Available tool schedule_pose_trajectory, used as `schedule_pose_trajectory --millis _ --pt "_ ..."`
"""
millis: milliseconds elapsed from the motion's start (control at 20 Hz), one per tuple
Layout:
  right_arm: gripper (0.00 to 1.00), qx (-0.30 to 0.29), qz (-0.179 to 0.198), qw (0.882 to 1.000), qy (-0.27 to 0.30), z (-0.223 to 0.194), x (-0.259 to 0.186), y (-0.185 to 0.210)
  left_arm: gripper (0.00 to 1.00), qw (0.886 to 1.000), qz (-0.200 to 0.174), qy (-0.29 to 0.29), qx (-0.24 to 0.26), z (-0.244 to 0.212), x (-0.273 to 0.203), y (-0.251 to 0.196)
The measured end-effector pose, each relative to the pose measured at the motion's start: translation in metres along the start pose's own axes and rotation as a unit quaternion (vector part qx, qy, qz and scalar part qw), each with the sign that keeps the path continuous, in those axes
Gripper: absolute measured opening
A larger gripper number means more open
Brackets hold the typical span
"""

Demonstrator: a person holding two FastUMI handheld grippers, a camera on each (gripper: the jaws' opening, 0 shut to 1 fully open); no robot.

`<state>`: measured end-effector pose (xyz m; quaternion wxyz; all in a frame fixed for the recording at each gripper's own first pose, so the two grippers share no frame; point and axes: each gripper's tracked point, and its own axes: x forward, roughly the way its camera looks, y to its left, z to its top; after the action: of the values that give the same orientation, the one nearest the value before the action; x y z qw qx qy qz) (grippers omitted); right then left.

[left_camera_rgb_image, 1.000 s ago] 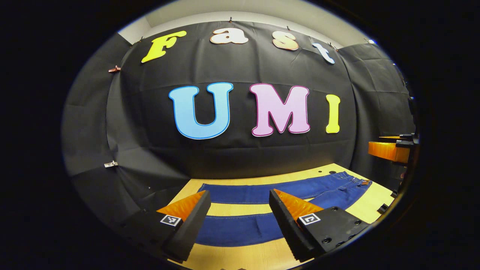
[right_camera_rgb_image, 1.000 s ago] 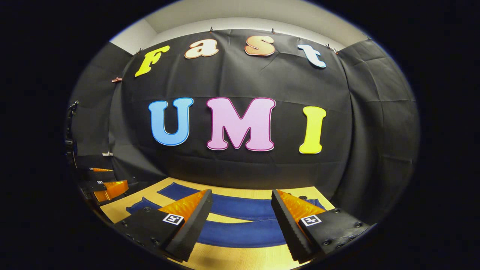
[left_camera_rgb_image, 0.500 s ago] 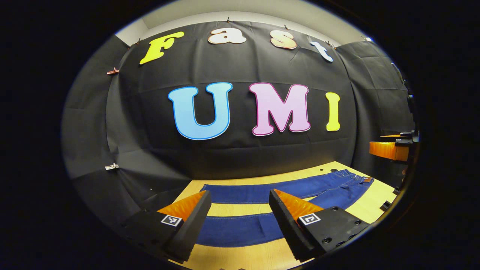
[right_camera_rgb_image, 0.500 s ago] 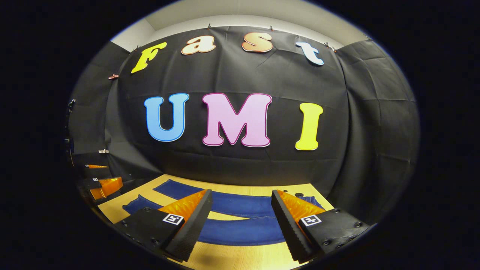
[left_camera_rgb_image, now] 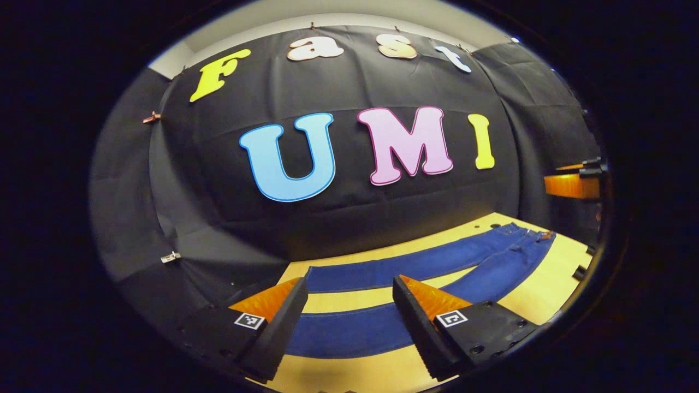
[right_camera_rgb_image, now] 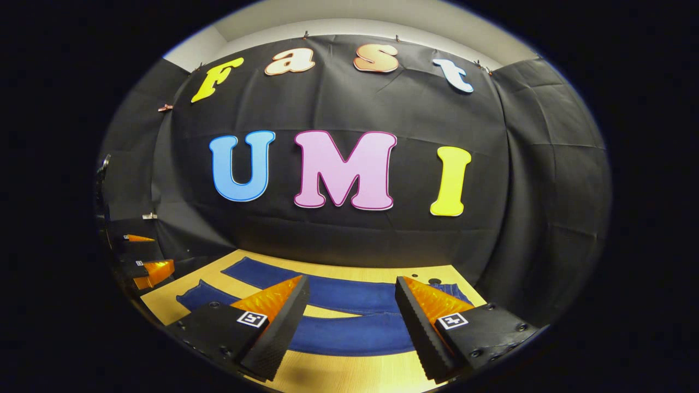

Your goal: Grasp the waist and the cuffs of the jeans and fold them to make the two legs overlap; first hold the waist and fold one-third of the jeans toward the cuffs, then hold the cuffs and fold the remaining one-third in the same direction to finish folding.

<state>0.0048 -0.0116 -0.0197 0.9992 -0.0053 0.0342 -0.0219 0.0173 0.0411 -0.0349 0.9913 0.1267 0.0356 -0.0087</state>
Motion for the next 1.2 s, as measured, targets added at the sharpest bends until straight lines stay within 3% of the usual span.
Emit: schedule_pose_trajectory --millis 150,300,550,750,1050,1200 --pt "0.96 0.004 0.002 1.0 0.005 -0.003 0.002 -0.002 0.98 0.993 -0.023 0.035 0.107 -0.04 0.01 0.024" --pt "0.97 -0.012 0.0 1.0 0.006 -0.007 0.005 -0.011 0.98 0.975 -0.064 0.08 0.198 -0.093 0.018 0.044" --pt "0.96 -0.037 -0.011 0.999 0.021 -0.018 0.012 -0.036 0.98 0.915 -0.136 0.156 0.346 -0.187 0.027 0.079" --pt "0.96 -0.069 -0.019 0.996 0.046 -0.041 0.018 -0.058 0.98 0.862 -0.185 0.212 0.421 -0.253 0.038 0.101" --pt "0.96 -0.068 -0.045 0.993 0.081 -0.079 0.018 -0.089 0.98 0.8 -0.236 0.251 0.491 -0.307 0.067 0.102" --pt "0.97 -0.083 -0.06 0.991 0.086 -0.087 0.019 -0.113 0.92 0.789 -0.237 0.244 0.511 -0.307 0.087 0.104"
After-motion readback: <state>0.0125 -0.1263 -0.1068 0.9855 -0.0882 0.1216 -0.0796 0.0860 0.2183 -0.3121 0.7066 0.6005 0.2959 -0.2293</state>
